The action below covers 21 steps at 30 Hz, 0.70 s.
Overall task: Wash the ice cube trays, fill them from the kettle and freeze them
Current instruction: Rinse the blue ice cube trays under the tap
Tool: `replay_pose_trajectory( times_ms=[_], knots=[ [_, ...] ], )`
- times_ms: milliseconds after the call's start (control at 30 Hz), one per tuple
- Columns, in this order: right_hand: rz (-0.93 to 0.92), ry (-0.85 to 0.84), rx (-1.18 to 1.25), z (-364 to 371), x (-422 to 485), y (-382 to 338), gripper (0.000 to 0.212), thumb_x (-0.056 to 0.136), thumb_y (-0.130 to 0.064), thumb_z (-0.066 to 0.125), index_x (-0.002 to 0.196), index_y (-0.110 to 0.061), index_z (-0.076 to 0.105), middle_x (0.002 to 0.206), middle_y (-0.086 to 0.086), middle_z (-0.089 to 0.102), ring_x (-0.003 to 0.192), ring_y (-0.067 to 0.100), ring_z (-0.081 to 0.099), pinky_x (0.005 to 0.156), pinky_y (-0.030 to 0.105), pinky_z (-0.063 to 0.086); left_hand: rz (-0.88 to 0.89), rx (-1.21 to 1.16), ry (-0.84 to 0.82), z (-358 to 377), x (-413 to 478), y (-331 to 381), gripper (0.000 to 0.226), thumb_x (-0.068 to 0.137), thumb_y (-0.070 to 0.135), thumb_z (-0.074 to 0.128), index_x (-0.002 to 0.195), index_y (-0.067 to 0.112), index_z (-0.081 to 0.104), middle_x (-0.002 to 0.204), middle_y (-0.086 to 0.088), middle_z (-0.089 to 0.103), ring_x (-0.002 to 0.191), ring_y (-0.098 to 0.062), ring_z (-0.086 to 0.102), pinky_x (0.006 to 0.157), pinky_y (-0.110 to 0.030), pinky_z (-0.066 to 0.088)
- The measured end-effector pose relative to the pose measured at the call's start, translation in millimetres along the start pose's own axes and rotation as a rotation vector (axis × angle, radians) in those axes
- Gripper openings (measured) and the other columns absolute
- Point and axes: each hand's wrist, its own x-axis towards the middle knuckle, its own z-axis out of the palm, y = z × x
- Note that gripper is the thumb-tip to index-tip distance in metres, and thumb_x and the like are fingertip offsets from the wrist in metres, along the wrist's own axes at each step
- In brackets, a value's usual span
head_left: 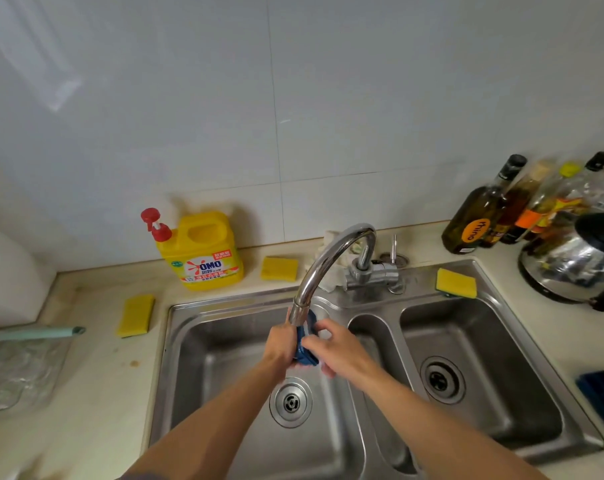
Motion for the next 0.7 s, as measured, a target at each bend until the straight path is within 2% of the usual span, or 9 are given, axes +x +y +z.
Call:
replay_pose_trajectory(
  times_ms=[67,133,233,367,433,500,567,633,700],
  knots=[
    [-0.012,0.026,-0.062,-13,0,7,0.056,0.075,-0.061,0.058,0.123,-0.034,0.057,0.1,-0.006,0.07,0.059,0.001,0.063,0.057,0.022,0.048,0.011,0.065,0.048,-13,5,-5,0.057,0.103,0.054,0.043,0.094,0.004,0.069,0.082,-0.016,0.076,0.075,-0.03,0.075,0.067,-0.038,0.06],
    [0.01,0.03,-0.101,-36,0,19,0.06,0.076,-0.064,0.056,0.127,-0.033,0.058,0.095,-0.007,0.07,0.056,0.0,0.063,0.058,0.023,0.051,-0.021,0.103,0.089,-36,13,-12,0.068,0.1,0.066,0.039,0.103,0.004,0.067,0.097,-0.018,0.074,0.088,-0.033,0.073,0.075,-0.04,0.061],
    [0.106,0.028,-0.119,-69,-2,42,0.056,0.077,-0.058,0.061,0.126,-0.03,0.061,0.092,0.002,0.073,0.06,0.01,0.067,0.062,0.028,0.059,-0.103,0.029,0.117,-64,22,-20,0.066,0.097,0.068,0.042,0.113,0.006,0.058,0.105,-0.021,0.068,0.093,-0.035,0.069,0.078,-0.045,0.061],
    [0.159,0.023,-0.146,-84,-13,63,0.051,0.076,-0.054,0.066,0.122,-0.037,0.05,0.101,-0.002,0.069,0.074,0.011,0.069,0.06,0.022,0.058,-0.068,0.058,0.091,-48,22,-9,0.066,0.096,0.069,0.044,0.104,0.007,0.063,0.099,-0.018,0.071,0.089,-0.034,0.072,0.075,-0.042,0.062],
    [0.156,0.008,-0.157,-87,-23,69,0.05,0.078,-0.044,0.068,0.122,-0.039,0.044,0.108,-0.006,0.063,0.086,0.012,0.067,0.065,0.025,0.059,-0.021,0.148,0.065,-31,18,-4,0.058,0.1,0.061,0.046,0.099,0.006,0.066,0.096,-0.019,0.073,0.087,-0.035,0.073,0.076,-0.044,0.063],
    [0.126,0.0,-0.236,-93,-35,76,0.059,0.076,-0.036,0.071,0.129,-0.036,0.044,0.116,-0.008,0.06,0.1,0.013,0.064,0.077,0.032,0.056,0.013,0.198,0.062,-18,15,-2,0.041,0.104,0.039,0.045,0.098,0.004,0.065,0.095,-0.023,0.072,0.086,-0.038,0.073,0.08,-0.051,0.063],
    [0.077,0.007,-0.365,-100,-47,87,0.068,0.075,-0.027,0.075,0.137,-0.023,0.047,0.126,-0.001,0.058,0.112,0.018,0.061,0.089,0.035,0.053,0.024,0.159,0.089,-10,13,-1,0.03,0.103,0.025,0.043,0.099,0.004,0.065,0.09,-0.021,0.072,0.082,-0.036,0.072,0.07,-0.046,0.062],
    [0.034,0.012,-0.508,-109,-59,103,0.067,0.078,-0.018,0.078,0.138,-0.015,0.048,0.132,0.003,0.055,0.111,0.018,0.058,0.083,0.029,0.053,0.013,0.039,0.117,-5,9,-1,0.025,0.103,0.024,0.042,0.099,0.01,0.063,0.086,-0.014,0.07,0.077,-0.028,0.068,0.063,-0.036,0.056],
    [0.032,-0.001,-0.642,-115,-72,125,0.066,0.085,-0.013,0.074,0.143,-0.019,0.043,0.138,0.001,0.048,0.108,0.016,0.054,0.079,0.024,0.048,-0.01,-0.104,0.124,0,6,-2,0.026,0.105,0.032,0.041,0.1,0.016,0.06,0.091,-0.011,0.07,0.081,-0.027,0.067,0.07,-0.037,0.055]
  ],
)
